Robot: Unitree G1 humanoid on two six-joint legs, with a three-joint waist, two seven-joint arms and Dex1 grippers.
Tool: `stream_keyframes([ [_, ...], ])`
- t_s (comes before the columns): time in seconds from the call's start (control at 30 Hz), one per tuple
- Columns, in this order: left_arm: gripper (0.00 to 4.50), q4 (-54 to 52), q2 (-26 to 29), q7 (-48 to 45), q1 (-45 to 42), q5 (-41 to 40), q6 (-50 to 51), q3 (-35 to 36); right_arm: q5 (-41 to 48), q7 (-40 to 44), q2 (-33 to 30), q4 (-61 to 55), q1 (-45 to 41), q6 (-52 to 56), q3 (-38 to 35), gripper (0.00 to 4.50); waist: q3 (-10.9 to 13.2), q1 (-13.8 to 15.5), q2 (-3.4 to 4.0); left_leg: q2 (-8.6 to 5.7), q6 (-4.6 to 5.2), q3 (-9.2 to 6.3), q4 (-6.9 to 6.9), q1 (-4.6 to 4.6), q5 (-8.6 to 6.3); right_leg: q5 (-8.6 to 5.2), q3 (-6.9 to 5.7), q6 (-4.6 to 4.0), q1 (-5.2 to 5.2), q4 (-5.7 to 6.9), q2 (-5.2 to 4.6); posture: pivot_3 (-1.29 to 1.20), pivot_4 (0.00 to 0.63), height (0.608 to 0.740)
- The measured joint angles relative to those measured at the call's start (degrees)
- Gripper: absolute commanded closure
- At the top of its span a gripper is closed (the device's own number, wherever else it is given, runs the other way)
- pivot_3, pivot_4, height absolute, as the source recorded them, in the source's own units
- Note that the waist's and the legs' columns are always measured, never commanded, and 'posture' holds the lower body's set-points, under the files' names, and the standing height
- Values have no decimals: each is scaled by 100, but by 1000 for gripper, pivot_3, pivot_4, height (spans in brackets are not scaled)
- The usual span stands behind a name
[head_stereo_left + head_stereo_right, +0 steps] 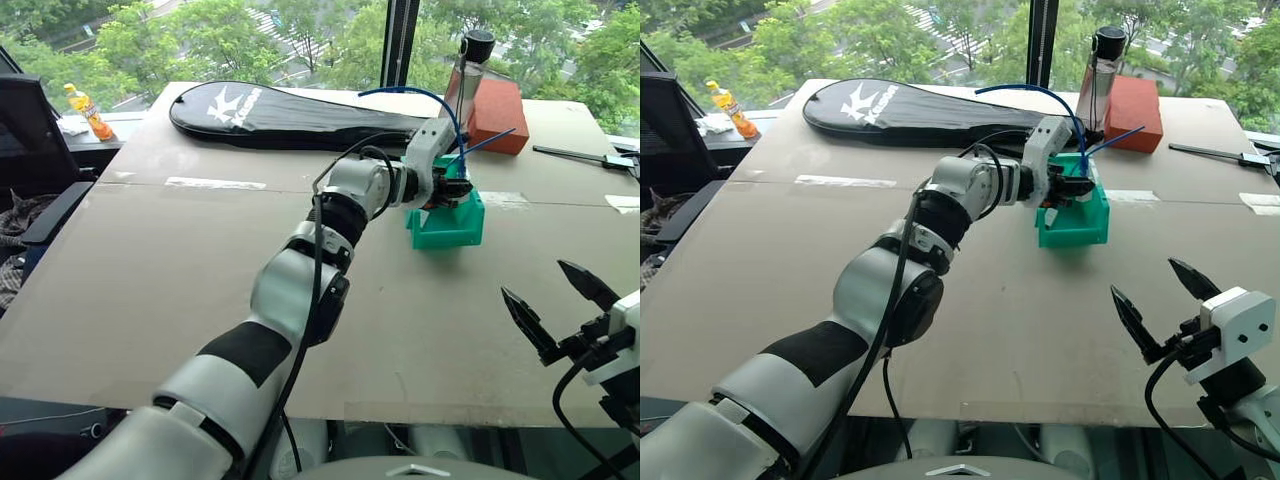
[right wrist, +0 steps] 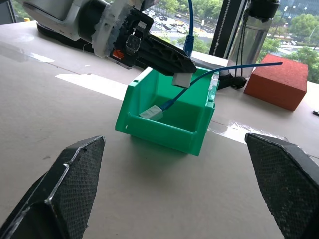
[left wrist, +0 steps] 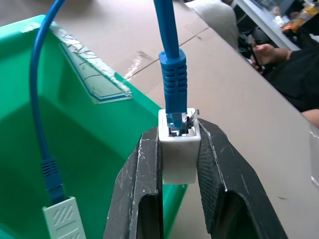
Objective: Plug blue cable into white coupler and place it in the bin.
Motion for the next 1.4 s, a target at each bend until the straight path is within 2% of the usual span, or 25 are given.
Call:
stream_keyframes([
  [0.07,4151,321,-47,280,-71,42,-195,117,-4,-46,1,-5,-1,-8,-1,57,1,0,-1,1,0,0,0,0,0,0,0,0,0,-1,-2,0,150,740],
  [0.27,1155,764,-105,694,-151,194,-454,336,-59,-199,1,-64,-57,-13,60,0,2,3,-2,2,0,0,0,-3,0,4,-2,-5,0,-1,-2,0,150,740],
  [0.3,771,766,-87,675,-210,188,-423,381,-65,-209,-2,-80,-66,-10,104,0,2,2,-2,0,0,0,0,-3,0,3,-3,-6,-1,-1,-3,0,150,740],
  [0.5,771,293,514,-144,-361,89,644,428,-55,-200,-125,-62,-231,28,164,0,2,-32,0,3,-1,1,-1,2,0,-5,-2,-19,-2,5,0,0,150,740],
  [0.57,771,-369,843,-491,-175,-30,1199,398,-30,-156,-156,-1,-299,28,167,0,1,-23,2,17,-2,0,-1,4,1,5,-1,-32,-1,11,0,0,150,740],
  [0.7,771,-2567,1326,-933,910,-294,1832,125,71,-46,-342,171,-520,52,188,0,-1,-20,7,21,-6,7,0,7,3,13,10,-22,-1,11,-4,0,150,740],
  [0.83,771,-5006,1715,-1180,2776,-503,1156,68,337,125,-661,420,-835,183,149,0,-3,-40,13,22,-33,19,2,17,18,14,40,-23,-1,15,-8,0,150,740],
  [1.0,771,-6816,2510,-1567,4741,-740,415,216,693,408,-1158,738,-1097,466,-4,0,-4,11,15,21,-31,12,3,20,17,3,43,-45,4,18,-8,0,150,740],
  [1.07,771,-7076,2586,-1571,5249,-801,342,312,769,500,-1276,817,-1115,534,-35,0,-4,24,13,19,-9,11,8,24,5,2,42,-45,11,18,-14,0,150,740],
  [1.17,771,-7384,2850,-1683,6653,-772,-498,591,986,842,-1621,1009,-1117,691,-183,0,-10,-12,24,18,-3,29,9,36,1,3,48,-46,13,18,-17,0,150,740],
  [1.4,771,-7921,3286,-1755,8721,-757,-1456,1156,1124,1553,-1987,1578,-697,788,-713,0,-9,29,14,21,-1,13,5,30,-1,2,41,-48,14,13,-38,0,150,740],
])
